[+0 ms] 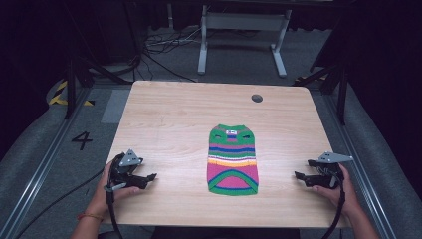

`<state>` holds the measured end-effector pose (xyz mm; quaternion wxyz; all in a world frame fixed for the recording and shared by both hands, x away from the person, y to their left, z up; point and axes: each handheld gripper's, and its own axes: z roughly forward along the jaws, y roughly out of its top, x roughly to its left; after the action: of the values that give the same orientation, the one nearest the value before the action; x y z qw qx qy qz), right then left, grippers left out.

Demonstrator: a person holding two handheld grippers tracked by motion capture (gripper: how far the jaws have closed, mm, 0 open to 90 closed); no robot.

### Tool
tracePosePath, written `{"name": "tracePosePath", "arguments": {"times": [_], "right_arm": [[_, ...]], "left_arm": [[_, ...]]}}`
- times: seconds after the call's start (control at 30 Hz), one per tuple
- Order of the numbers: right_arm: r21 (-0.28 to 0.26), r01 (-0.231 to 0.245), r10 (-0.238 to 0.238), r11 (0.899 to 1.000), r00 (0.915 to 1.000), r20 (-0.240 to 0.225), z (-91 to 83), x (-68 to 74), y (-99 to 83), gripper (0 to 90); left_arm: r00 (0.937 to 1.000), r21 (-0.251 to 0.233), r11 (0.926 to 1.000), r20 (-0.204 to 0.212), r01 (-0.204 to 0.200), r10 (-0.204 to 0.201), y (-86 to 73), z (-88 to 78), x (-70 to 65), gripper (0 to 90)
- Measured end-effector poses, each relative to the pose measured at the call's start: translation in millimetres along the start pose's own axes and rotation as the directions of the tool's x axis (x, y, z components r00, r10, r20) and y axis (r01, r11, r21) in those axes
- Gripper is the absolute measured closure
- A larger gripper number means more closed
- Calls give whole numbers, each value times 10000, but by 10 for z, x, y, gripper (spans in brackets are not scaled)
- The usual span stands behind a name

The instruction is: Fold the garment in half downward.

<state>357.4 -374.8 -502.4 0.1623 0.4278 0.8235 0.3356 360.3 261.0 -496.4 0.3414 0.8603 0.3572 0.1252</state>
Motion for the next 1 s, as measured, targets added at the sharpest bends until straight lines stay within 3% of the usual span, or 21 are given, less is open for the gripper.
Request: {"name": "tracePosePath", "arguments": {"times": [0.07,0.17,0.3,0.4,0.63,0.77,1.0], "right_arm": [[1,135,-135,9999,9999,60,-6,17,21,236],[-75,140,-141,9999,9999,-74,-25,33,80,262],[-264,302,-306,9992,9994,-129,-55,55,188,291],[-219,517,-520,9984,9985,-160,-35,61,307,334],[-303,776,-781,9965,9969,-136,65,94,599,404],[-607,846,-861,9946,9960,-229,160,123,841,414],[-597,1095,-1121,9922,9928,-432,402,197,1177,435]], "left_arm": [[9999,-118,9999,-99,-33,32,46,5,2,219],[9996,-45,9998,225,-193,194,150,64,-2,243],[9986,180,9990,345,-416,410,231,113,-3,270],[9978,89,9987,445,-494,489,334,148,12,298],[9943,-430,9960,695,-780,809,762,322,24,351],[9928,-610,9948,819,-822,870,1002,454,12,367],[9907,-386,9940,869,-1021,1051,1320,714,-30,355]]}}
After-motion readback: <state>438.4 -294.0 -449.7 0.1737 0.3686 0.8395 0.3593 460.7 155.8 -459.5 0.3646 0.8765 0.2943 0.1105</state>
